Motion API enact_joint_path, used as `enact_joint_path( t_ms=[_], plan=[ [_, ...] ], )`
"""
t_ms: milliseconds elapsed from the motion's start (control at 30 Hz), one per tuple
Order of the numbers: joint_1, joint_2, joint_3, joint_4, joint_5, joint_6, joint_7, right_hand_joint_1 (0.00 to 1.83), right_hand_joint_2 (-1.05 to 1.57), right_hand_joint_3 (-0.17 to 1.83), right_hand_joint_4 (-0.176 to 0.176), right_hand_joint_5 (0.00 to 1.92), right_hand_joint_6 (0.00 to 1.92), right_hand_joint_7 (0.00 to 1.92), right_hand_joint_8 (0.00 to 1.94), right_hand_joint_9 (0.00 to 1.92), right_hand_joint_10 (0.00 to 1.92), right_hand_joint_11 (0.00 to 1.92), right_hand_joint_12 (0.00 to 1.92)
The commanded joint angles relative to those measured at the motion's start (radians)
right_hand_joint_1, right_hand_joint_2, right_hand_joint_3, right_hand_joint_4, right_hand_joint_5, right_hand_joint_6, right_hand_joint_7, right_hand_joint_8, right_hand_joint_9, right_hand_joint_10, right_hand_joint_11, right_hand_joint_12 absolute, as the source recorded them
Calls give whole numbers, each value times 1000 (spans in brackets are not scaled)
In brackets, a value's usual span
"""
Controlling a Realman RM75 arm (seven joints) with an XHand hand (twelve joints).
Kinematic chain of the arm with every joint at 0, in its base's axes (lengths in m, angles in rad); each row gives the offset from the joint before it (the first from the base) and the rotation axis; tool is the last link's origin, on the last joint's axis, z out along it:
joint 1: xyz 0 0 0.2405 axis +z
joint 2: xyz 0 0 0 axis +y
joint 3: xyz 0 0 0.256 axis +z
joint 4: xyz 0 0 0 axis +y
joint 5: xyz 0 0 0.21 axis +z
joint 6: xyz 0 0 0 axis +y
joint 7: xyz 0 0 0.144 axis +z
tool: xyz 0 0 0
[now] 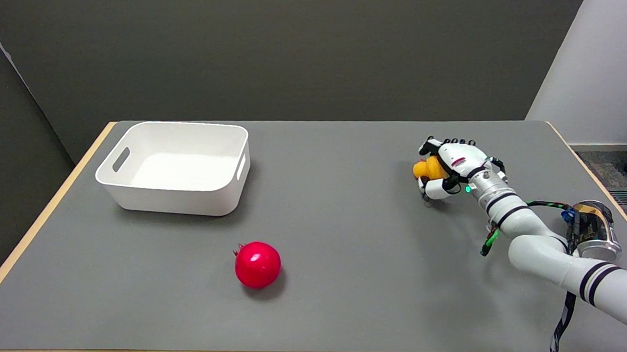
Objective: Pick up the yellow duck.
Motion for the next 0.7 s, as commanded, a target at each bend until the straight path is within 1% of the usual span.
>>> enact_joint_path(
  t_ms=[33, 67, 100, 200, 333, 433, 500, 567, 700],
  plan=[
    [40, -4, -29, -19, -48, 8, -9, 1222, 1182, 223, -130, 489, 1322, 676, 1515, 733, 1312, 509, 1920],
    [42, -4, -29, -19, -55, 8, -9, 1161, 1242, 174, -167, 544, 1530, 633, 1569, 740, 1346, 528, 1921],
    [44, -4, -29, -19, -59, 8, -7, 1147, 1254, 164, -176, 559, 1577, 625, 1581, 743, 1357, 534, 1921],
    [51, -4, -29, -18, -60, 15, 0, 1154, 1266, 114, -176, 577, 1551, 647, 1555, 776, 1339, 517, 1921],
    [68, -4, -29, 3, -61, 58, 2, 1155, 1268, 109, -176, 581, 1549, 649, 1557, 782, 1360, 529, 1921],
    [100, -1, -33, 35, -110, 96, 21, 1159, 1264, 109, -176, 584, 1545, 654, 1548, 796, 1384, 555, 1921],
    [136, 2, -49, 51, -165, 120, 63, 1160, 1254, 128, -176, 586, 1544, 659, 1548, 803, 1417, 559, 1921],
    [197, 0, -79, 56, -247, 144, 141, 1156, 1233, 183, -176, 577, 1556, 650, 1570, 793, 1460, 570, 1921],
    [319, -37, -167, 27, -300, 158, 260, 1160, 1245, 143, -176, 588, 1543, 662, 1551, 816, 1467, 562, 1921]
  ],
)
